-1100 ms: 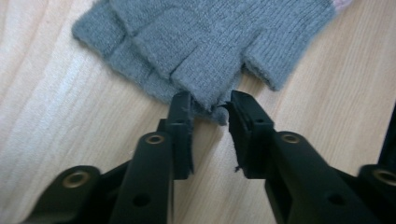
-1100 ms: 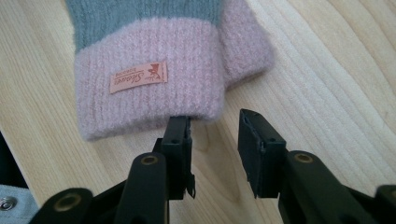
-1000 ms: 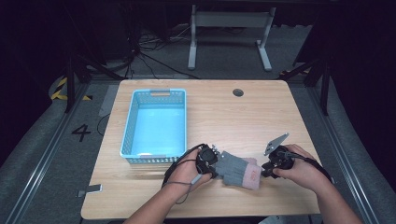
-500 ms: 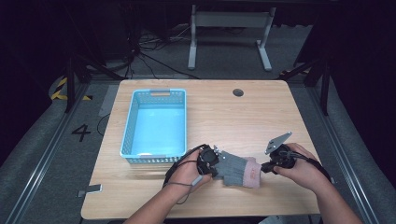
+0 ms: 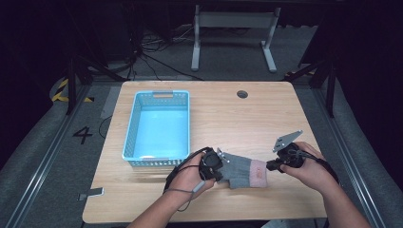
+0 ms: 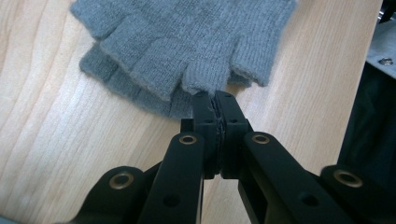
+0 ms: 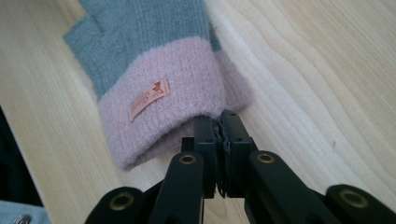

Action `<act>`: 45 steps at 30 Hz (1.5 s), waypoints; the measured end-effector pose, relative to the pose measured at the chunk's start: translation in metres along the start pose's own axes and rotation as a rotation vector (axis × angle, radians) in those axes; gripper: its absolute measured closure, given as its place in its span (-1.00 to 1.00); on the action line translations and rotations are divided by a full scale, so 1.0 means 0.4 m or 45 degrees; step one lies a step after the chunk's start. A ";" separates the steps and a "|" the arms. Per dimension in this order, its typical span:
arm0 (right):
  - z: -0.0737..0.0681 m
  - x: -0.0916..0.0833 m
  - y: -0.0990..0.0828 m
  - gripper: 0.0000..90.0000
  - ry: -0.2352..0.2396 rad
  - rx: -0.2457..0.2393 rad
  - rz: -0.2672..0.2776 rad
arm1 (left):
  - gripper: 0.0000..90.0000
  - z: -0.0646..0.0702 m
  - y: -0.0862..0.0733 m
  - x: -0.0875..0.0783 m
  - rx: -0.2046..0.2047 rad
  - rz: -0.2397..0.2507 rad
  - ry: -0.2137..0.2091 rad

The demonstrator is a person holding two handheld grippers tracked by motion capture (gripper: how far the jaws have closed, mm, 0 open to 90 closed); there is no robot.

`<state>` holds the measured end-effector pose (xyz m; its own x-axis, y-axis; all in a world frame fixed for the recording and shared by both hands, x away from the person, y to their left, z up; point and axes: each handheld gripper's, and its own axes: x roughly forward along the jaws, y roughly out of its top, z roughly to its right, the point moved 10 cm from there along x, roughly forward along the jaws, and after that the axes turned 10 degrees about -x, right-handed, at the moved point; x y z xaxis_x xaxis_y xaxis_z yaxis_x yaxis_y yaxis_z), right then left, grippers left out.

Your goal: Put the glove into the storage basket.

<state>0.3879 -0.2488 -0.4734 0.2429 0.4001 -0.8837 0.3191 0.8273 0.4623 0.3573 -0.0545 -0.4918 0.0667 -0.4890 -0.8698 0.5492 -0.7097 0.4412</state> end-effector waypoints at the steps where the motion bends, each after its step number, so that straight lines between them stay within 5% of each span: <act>1: 0.004 0.001 0.003 0.94 -0.008 -0.001 0.007 | 0.98 0.002 -0.002 -0.002 -0.007 0.001 0.004; 9: 0.026 0.017 0.019 0.95 -0.048 0.008 0.040 | 0.98 0.010 -0.005 0.000 0.004 -0.005 0.000; 39: 0.048 0.088 -0.006 0.94 -0.046 0.048 -0.024 | 0.98 -0.009 -0.028 0.059 -0.042 -0.098 -0.031; 45: 0.053 0.088 0.000 0.78 -0.075 0.067 0.004 | 0.98 -0.012 -0.031 0.060 -0.056 -0.111 -0.042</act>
<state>0.4157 -0.2432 -0.5031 0.2972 0.3777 -0.8769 0.3658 0.8033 0.4700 0.3561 -0.0552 -0.5192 -0.0100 -0.4434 -0.8963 0.5876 -0.7278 0.3536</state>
